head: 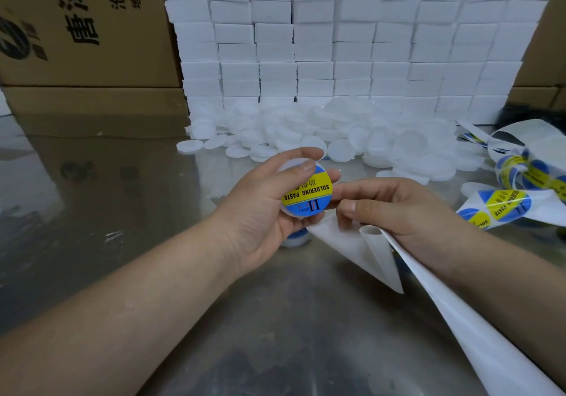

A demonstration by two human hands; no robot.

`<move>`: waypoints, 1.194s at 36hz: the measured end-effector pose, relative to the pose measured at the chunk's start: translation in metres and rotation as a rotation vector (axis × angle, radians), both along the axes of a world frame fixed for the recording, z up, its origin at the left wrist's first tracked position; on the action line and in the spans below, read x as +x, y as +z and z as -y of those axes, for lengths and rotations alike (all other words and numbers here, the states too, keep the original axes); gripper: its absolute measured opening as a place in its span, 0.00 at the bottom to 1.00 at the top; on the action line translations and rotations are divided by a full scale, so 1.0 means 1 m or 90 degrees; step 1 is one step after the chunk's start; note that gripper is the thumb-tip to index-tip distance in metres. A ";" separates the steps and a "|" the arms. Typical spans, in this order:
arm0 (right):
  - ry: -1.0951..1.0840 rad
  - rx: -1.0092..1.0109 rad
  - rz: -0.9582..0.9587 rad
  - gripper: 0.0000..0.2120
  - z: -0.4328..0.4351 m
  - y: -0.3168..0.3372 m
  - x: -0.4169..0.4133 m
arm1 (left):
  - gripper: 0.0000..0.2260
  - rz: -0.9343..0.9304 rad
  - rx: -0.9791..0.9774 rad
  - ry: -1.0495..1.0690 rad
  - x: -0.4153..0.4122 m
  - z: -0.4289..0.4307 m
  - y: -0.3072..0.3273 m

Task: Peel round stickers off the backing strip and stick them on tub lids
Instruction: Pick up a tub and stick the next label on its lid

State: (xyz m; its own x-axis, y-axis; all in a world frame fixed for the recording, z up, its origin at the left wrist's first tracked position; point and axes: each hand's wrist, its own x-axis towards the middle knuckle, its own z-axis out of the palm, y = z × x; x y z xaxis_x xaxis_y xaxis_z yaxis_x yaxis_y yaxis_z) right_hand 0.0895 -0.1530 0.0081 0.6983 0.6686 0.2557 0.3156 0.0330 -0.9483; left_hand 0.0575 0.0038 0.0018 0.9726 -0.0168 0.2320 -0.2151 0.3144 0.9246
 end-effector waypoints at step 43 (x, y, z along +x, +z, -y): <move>0.011 0.018 0.006 0.09 0.001 -0.004 0.004 | 0.11 0.043 0.090 0.106 -0.004 0.006 0.000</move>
State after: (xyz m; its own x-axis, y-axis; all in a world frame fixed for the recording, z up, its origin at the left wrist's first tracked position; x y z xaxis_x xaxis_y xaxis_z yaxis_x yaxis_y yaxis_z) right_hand 0.0931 -0.1545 0.0044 0.6840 0.6733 0.2806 0.3234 0.0648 -0.9440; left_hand 0.0539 -0.0019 0.0020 0.9469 0.1055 0.3037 -0.3164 0.1377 0.9386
